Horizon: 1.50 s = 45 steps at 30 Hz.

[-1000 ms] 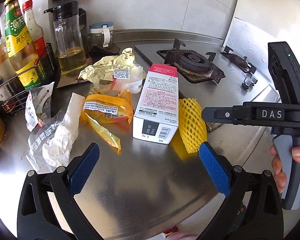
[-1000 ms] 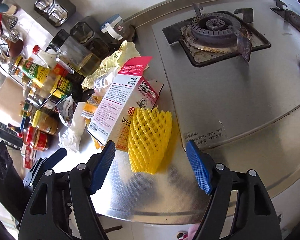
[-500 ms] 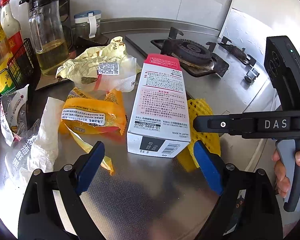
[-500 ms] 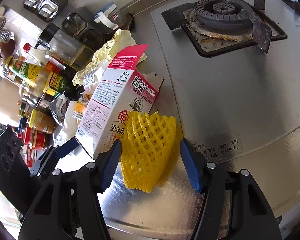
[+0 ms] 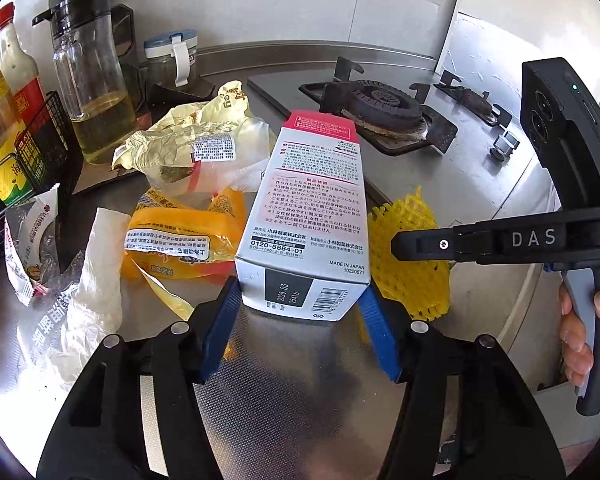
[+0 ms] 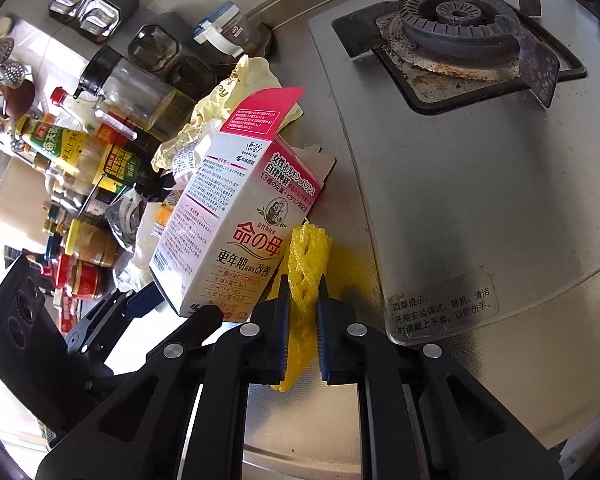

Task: Collect trash
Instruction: 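Grasp the pink-and-white carton with the left tool while the right tool grasps the yellow foam net, then carry carton and foam net down over the bin and open both tools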

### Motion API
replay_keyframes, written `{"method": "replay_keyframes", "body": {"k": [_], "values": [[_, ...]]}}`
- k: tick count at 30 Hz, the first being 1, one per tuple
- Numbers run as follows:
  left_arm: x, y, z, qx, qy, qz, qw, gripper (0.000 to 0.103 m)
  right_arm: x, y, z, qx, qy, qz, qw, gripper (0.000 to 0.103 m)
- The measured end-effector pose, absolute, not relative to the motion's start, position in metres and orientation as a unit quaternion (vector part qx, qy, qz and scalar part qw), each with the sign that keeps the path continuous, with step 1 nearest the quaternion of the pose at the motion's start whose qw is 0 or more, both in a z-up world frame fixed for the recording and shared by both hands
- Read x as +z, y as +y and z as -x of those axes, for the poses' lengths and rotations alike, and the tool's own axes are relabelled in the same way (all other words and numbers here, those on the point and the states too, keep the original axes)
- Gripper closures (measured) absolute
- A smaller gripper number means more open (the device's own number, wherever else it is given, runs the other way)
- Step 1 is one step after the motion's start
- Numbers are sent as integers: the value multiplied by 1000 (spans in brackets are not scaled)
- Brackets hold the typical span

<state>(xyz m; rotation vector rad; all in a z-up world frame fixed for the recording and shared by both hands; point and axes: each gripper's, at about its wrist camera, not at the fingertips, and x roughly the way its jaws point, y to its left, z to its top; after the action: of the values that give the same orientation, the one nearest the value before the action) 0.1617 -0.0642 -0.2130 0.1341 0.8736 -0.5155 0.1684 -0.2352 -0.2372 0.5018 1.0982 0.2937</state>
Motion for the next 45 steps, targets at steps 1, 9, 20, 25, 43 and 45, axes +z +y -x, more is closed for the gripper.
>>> {"method": "replay_keyframes", "body": {"k": [1,9,20,25,43,45], "values": [[-210,-63,-159,-246,415,-63,874,47,-236,-235,-167,137,513,-233,815,90],[-190,-50,-114,-238,403,-51,882,47,-217,-231,-134,138,496,-213,831,90],[-174,-17,10,-207,409,-16,889,47,-200,-225,-35,145,483,-191,842,90],[-181,-7,71,-197,419,-3,886,47,-206,-221,19,146,489,-179,841,90],[-330,-4,145,-144,550,20,823,47,-346,-220,89,122,593,-180,775,90],[-352,-7,138,-133,563,16,816,47,-369,-218,81,119,608,-183,764,90]]}}
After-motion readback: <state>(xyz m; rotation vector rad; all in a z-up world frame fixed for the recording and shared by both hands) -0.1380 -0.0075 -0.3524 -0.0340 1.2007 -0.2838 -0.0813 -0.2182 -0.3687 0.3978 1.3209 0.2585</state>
